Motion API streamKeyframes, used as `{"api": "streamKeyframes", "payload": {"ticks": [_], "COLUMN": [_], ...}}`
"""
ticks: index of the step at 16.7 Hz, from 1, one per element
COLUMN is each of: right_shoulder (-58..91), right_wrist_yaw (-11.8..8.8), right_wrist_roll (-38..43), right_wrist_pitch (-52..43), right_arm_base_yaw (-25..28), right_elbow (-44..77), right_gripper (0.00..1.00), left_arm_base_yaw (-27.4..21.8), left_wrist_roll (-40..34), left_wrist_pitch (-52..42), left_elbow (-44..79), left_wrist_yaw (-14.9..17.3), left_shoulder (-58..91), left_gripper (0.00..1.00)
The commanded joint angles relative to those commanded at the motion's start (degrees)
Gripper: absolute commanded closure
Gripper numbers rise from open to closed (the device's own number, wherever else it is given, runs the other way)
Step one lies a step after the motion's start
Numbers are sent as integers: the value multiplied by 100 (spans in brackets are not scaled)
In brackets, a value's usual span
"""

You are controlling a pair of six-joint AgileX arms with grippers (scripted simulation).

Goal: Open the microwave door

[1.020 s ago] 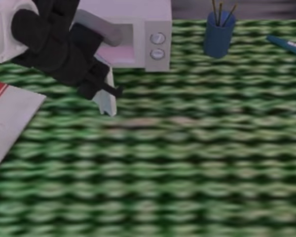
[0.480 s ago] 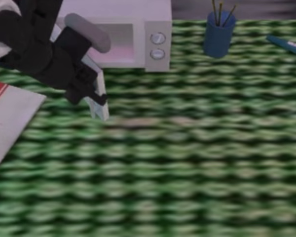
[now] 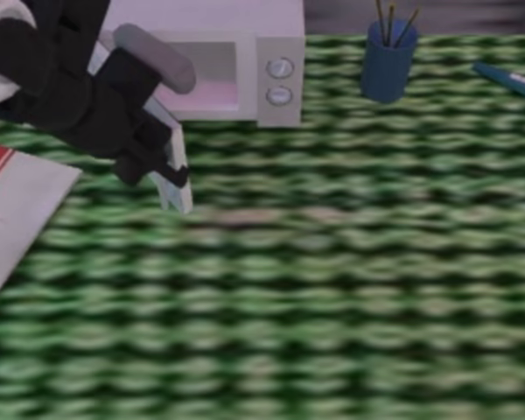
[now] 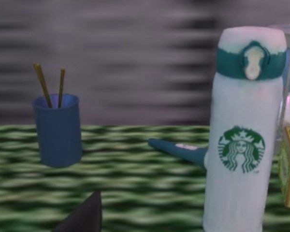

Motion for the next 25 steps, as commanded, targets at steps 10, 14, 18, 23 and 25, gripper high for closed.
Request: {"api": "streamKeyframes", "payload": {"ticks": [10,14,18,23,25], "right_shoulder": [0,0,0,0,0], "right_wrist_yaw": [0,0,0,0,0], "right_wrist_roll": [0,0,0,0,0], "right_wrist_pitch": [0,0,0,0,0], "right_arm_base_yaw": [0,0,0,0,0], "right_elbow": [0,0,0,0,0], "right_gripper": [0,0,0,0,0], "left_arm_base_yaw": [0,0,18,253,357], "left_wrist_roll": [0,0,69,615,876], "left_wrist_pitch": [0,0,-21,-200,-281], "left_elbow": [0,0,-11,-77,-112], "left_wrist_yaw": [0,0,64,309,425], "left_shoulder": [0,0,7,-35,-59], "left_gripper": [100,100,100,100,100]}}
